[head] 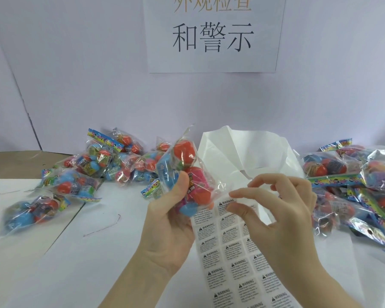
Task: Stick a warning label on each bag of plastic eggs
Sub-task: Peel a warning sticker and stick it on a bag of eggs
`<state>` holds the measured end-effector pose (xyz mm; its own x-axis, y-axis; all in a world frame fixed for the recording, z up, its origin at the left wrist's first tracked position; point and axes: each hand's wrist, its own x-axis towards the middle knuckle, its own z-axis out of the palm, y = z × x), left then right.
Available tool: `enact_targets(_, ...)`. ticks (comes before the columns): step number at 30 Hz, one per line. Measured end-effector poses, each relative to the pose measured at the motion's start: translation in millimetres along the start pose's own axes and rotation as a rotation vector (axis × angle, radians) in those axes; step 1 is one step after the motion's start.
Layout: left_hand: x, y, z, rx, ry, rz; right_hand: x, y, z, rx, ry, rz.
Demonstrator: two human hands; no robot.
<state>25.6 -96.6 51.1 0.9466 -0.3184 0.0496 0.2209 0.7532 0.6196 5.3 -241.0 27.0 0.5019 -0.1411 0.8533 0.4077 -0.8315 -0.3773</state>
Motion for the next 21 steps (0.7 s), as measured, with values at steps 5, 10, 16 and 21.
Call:
enact_targets(5,0.6,-3.1,-0.2,0.018,0.096,0.009,-1.6,1.7,0.9,-0.090,0.068,-0.118)
enact_targets(10,0.6,-4.3,3.3,0.014,0.147,0.012,-3.1,2.3,1.2,-0.148,0.092,-0.193)
enact_targets(16,-0.7,-5.4,4.6,0.058,0.158,0.013,-3.9,2.2,2.1,-0.190,0.125,-0.210)
enact_targets(21,-1.5,-7.1,6.9,0.037,0.165,0.020,-4.9,2.7,2.7,-0.219,0.163,-0.240)
